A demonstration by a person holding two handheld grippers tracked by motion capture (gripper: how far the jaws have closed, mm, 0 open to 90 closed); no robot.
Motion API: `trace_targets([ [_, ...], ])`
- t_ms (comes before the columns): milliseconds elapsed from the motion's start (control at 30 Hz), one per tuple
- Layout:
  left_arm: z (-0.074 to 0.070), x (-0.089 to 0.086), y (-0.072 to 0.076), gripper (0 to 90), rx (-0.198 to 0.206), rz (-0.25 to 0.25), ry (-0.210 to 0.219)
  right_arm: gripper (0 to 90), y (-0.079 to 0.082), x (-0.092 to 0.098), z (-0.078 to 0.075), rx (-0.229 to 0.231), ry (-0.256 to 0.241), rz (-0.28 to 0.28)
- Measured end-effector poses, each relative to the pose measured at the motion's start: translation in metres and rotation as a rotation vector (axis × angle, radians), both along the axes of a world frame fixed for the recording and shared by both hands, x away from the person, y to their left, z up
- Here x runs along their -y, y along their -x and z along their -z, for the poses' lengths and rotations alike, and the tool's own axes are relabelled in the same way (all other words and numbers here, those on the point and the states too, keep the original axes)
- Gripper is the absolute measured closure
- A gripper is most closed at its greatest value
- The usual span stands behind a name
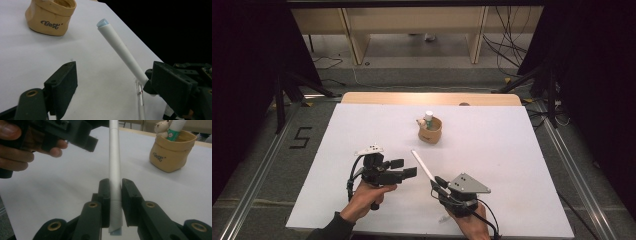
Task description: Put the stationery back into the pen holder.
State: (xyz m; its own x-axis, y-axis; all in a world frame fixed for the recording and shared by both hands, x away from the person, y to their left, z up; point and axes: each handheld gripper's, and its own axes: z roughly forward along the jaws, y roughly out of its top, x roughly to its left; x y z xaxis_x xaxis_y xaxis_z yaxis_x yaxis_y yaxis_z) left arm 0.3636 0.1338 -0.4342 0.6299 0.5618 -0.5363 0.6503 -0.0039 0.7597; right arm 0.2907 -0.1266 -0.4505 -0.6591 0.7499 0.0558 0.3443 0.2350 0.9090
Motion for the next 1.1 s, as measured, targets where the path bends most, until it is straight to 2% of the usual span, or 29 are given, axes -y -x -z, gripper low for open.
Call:
trace_targets([
  [100, 0.001, 0.002, -0.005, 23.8, -0.041, 0.005, 0.03, 78.9, 0.001, -0.001, 0.002, 0.0, -0.003, -0.004],
  [200, 0.0, 0.005, -0.008, 26.9, -0.061, 0.019, 0.04, 78.9, 0.002, -0.003, 0.002, 0.011, -0.005, -0.011],
  [333, 0.0, 0.006, -0.012, 32.7, -0.111, 0.026, 0.105, 78.9, 0.004, -0.005, 0.002, 0.029, -0.008, -0.015],
  [533, -0.001, 0.004, -0.018, 40.9, -0.151, 0.016, 0.173, 78.8, 0.006, -0.005, 0.001, 0.044, -0.01, -0.017],
  [1100, -0.001, 0.002, -0.019, 60.8, -0.172, 0.009, 0.24, 78.9, 0.009, -0.009, 0.003, 0.069, -0.01, -0.015],
])
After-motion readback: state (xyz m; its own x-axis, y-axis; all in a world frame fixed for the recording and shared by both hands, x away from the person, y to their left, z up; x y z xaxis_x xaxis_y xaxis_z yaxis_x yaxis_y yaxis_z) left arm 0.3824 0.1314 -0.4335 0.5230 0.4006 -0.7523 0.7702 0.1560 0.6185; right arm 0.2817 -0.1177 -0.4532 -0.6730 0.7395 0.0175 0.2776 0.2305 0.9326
